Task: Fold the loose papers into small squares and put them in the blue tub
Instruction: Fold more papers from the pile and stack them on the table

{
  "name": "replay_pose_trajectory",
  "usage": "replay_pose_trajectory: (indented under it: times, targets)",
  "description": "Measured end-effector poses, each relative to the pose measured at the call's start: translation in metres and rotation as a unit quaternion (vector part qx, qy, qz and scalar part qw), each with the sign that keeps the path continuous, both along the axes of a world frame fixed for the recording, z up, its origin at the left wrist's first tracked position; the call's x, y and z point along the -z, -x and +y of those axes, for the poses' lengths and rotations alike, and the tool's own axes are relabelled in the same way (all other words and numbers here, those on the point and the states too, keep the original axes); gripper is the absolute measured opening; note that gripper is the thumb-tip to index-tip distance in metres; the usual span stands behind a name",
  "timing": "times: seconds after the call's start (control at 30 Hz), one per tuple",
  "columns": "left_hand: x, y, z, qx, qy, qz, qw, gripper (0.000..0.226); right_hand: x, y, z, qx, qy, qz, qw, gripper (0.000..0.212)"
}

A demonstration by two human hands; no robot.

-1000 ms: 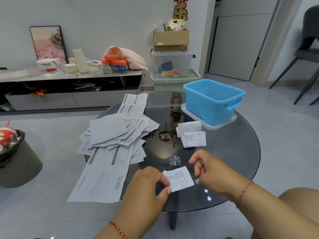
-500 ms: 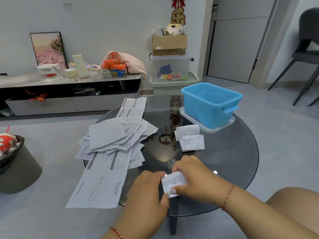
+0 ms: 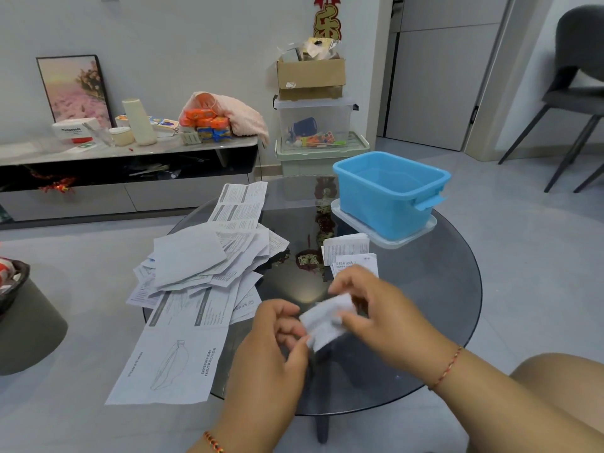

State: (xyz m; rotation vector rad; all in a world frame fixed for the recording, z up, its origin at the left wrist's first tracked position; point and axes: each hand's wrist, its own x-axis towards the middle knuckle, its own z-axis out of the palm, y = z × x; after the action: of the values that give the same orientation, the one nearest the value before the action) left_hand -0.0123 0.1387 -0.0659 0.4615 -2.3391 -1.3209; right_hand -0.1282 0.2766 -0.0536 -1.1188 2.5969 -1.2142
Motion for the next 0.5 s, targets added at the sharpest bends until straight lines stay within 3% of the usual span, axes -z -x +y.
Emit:
replay_pose_trajectory:
  times: [0.1, 0.23, 0.5]
  targets:
    - [-0.003, 0.001, -0.002, -0.013, -0.026, 0.019, 0.999, 0.030, -0.006, 0.017, 0.007, 0.100, 0.051, -0.007, 0.994, 0.026]
    - [-0.001, 0.000, -0.004, -0.001, -0.026, 0.012, 1.000, 0.030, 0.000, 0.045, 0.014, 0.179, 0.038, -0.031, 0.983, 0.008]
    - [0.004, -0.001, -0.006, 0.011, 0.010, -0.002, 1.000, 0.027, 0.015, 0.059, 0.008, 0.221, -0.035, 0.059, 0.973, 0.017]
